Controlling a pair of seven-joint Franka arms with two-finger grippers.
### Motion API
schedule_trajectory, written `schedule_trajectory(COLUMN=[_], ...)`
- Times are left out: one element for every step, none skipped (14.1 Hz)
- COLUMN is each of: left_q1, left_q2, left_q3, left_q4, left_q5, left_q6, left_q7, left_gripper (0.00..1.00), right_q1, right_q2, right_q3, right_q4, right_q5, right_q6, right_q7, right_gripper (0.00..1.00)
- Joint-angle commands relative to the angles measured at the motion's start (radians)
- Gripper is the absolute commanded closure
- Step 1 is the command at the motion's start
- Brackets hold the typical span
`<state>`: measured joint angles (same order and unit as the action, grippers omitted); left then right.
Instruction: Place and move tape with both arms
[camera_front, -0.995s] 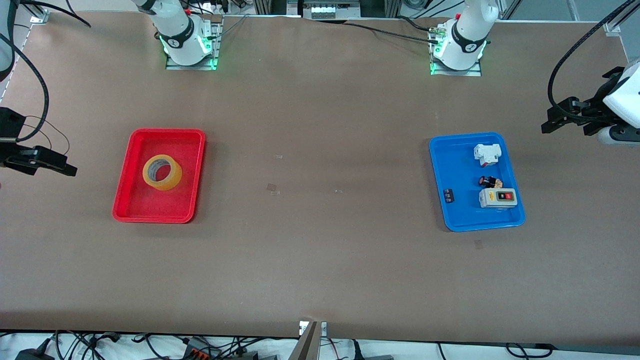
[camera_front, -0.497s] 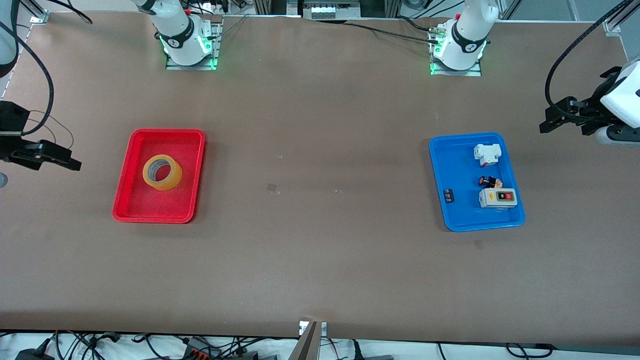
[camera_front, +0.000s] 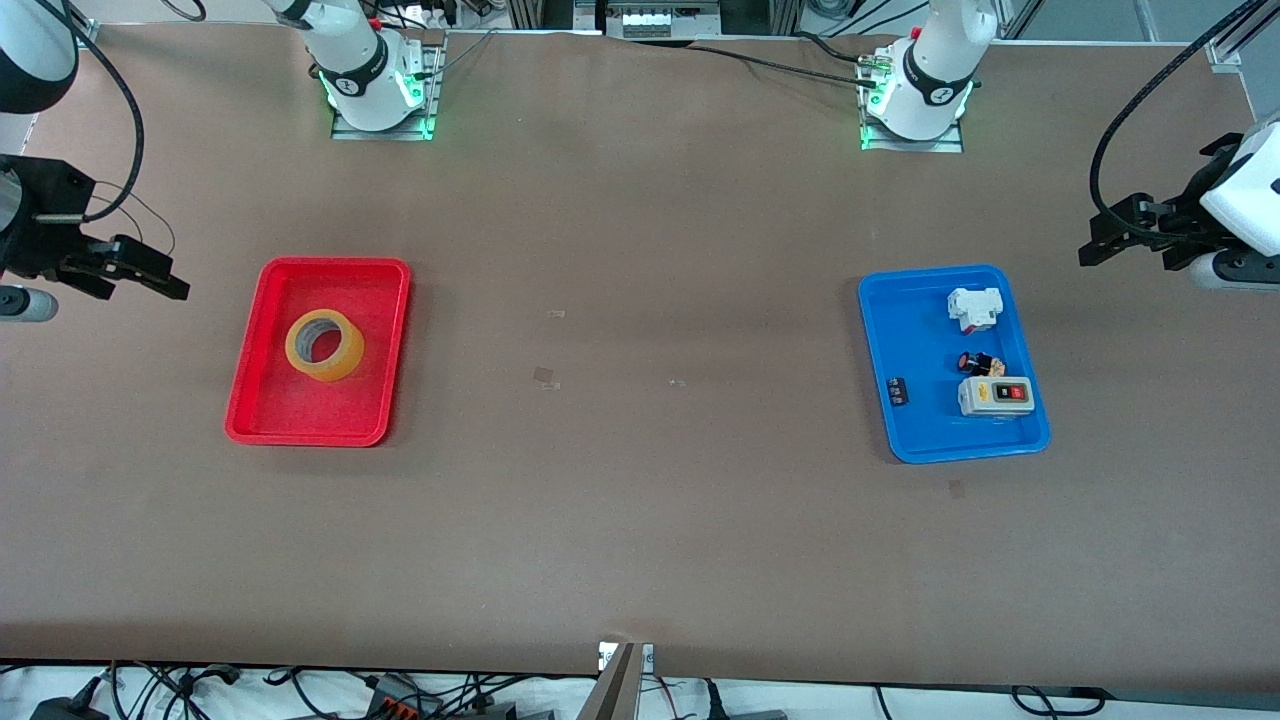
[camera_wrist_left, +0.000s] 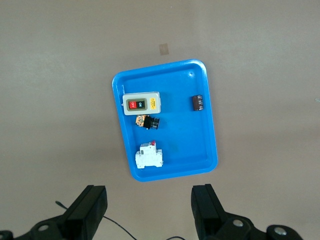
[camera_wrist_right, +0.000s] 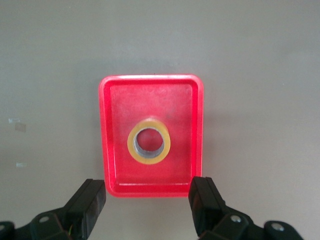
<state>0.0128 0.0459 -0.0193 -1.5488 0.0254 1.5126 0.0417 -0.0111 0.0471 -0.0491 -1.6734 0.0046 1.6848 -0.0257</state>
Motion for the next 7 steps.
schedule_trajectory(left_q1=[0.001,0.001,0.001,0.001,0.001,0.001,0.003], left_q2=[-0.009,-0.009,-0.009,-0.009,-0.009,-0.009,-0.008], left_q3=[-0.008,-0.007,-0.007,-0.007,-0.007,-0.007,-0.007], left_q4=[0.007,0.007,0.007,0.007,0.007,0.007,0.007], left_q5=[0.014,0.014,0.014,0.014,0.014,0.014,0.014], left_q6=[-0.017,-0.015,-0.015,-0.017,-0.017,-0.017,-0.017], left_q7=[-0.014,-0.014,-0.014,-0.014,-0.014,-0.014,-0.014], left_gripper=[0.00,0.00,0.00,0.00,0.00,0.00,0.00], right_q1=[-0.003,0.000,0.008,0.013,0.013,0.013,0.013], right_q2=[-0.024,-0.024,-0.024,-0.027,-0.030,-0.036,-0.036], right_q3=[0.003,0.005,0.005,0.005,0.003,0.003,0.003], right_q4=[0.009,0.008,0.008,0.008,0.008,0.006,0.006], right_q5=[0.003,0.002,0.000,0.000,0.000,-0.001,-0.001], right_q6=[-0.037,-0.037,-0.037,-0.039,-0.040,-0.040,-0.042], right_q7=[-0.023,-0.028,-0.031,-0.031,-0.031,-0.031,-0.031], right_gripper=[0.00,0.00,0.00,0.00,0.00,0.00,0.00])
